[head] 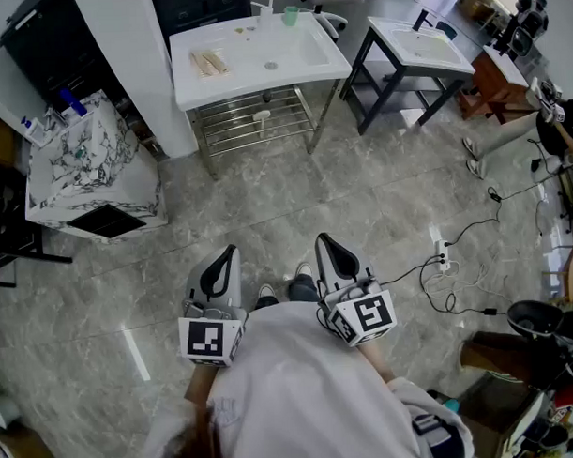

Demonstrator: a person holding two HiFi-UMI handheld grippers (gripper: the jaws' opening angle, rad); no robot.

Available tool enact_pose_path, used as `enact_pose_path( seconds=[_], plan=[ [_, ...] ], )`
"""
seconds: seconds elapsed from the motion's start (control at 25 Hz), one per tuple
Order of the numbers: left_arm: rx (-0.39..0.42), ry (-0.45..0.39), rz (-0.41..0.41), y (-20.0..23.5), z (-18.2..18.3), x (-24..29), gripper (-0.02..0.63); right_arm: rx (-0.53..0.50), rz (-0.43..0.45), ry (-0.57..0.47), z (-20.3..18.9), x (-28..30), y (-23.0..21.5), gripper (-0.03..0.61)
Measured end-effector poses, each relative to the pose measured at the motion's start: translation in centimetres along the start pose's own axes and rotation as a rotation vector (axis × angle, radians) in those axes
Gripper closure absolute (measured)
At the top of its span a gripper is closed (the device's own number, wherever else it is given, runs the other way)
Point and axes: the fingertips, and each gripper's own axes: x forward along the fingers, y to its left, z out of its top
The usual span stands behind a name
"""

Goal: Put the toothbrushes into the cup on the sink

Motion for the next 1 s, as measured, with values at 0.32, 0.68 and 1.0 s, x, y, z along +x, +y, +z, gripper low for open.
enact_pose_path(
  seconds=[0.32, 0.68, 1.0],
  plan=[
    [0.028, 0.007, -0.001, 0.7, 0.0, -0.5, 0.601, -0.007, 0.007, 0.008, -0.1, 0.5, 0.9, 0.563],
    [0.023, 0.014, -0.001, 1.8, 0.0, 0.4, 0.6, -0.034, 0.014, -0.008, 0.9, 1.8, 1.2, 0.561],
    [0.041, 0.052, -0.024, 1.6, -0.8, 3.6, 0.601, -0.022, -0.016, 0.013, 0.5, 3.5, -2.0, 0.561]
  ],
)
